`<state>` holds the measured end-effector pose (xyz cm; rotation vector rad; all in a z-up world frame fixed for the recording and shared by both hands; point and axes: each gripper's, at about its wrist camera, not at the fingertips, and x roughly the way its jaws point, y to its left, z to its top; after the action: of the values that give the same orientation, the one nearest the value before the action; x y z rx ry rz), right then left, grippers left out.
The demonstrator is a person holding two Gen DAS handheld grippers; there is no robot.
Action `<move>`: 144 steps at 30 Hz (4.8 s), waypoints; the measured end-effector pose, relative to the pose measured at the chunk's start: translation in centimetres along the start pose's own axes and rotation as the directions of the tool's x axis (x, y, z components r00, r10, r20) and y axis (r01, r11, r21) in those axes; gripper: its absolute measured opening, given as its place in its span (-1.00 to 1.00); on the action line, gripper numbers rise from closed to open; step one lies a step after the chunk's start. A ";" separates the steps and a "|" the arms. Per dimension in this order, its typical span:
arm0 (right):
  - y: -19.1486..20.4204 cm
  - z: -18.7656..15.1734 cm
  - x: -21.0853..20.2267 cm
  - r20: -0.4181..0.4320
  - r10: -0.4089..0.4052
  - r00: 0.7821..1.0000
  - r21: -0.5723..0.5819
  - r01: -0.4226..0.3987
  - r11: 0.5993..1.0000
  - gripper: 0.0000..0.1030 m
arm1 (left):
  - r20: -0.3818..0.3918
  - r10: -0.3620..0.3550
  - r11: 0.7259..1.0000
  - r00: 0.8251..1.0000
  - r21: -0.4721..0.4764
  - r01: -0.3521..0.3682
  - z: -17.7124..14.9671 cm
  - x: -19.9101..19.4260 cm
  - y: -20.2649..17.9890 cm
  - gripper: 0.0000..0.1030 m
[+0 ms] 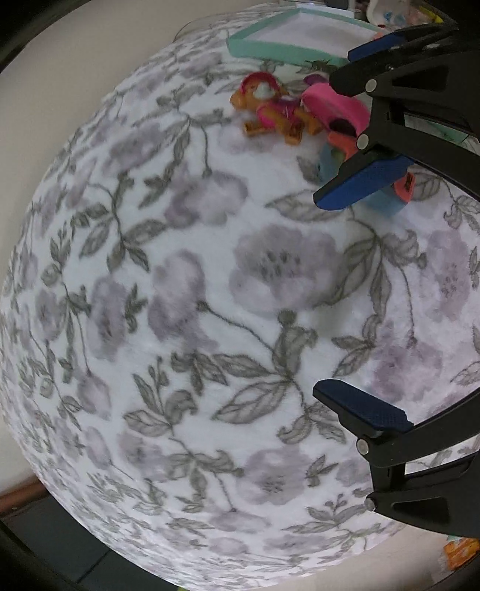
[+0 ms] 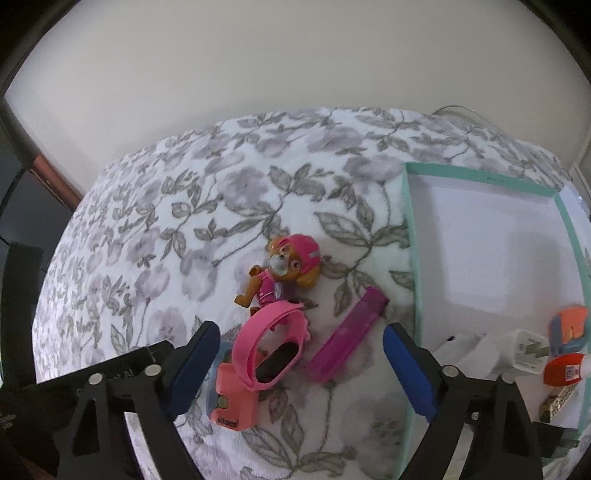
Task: Organize rigid objects
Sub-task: 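Move both grippers back toward the pink watch and toy figure, then grasp the pink-blue inaer toy block with the left gripper while the right gripper grasps the pink watch, then carry the toy block and pink watch into the tray and open both grippers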
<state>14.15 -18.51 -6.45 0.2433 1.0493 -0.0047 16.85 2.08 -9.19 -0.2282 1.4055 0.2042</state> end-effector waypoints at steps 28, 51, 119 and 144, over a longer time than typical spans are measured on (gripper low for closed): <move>0.3 -0.9 1.5 -0.056 0.046 0.997 -0.011 -0.047 0.999 -0.61 | -0.036 -0.110 0.993 0.993 0.039 0.111 0.0 -0.2 -1.7 0.81; -3.5 -1.1 0.7 -0.096 0.034 0.995 0.069 -0.028 0.997 -0.69 | -0.099 -0.145 0.979 0.984 0.128 0.157 -2.1 1.7 -7.5 0.81; -16.9 0.8 -9.8 0.114 -0.216 0.970 0.265 0.179 0.947 -0.69 | 0.127 -0.373 0.817 0.919 0.514 0.261 -7.0 -5.5 -22.8 -0.15; -20.7 -0.7 -7.2 0.030 -0.237 0.971 0.329 0.214 0.920 -0.68 | 0.115 -0.367 0.791 0.923 0.561 0.245 -8.6 -2.9 -25.0 -0.04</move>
<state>7.48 -39.27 -4.66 0.4157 0.9994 -0.3956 15.13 -24.32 -6.70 0.0366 1.1316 -0.4318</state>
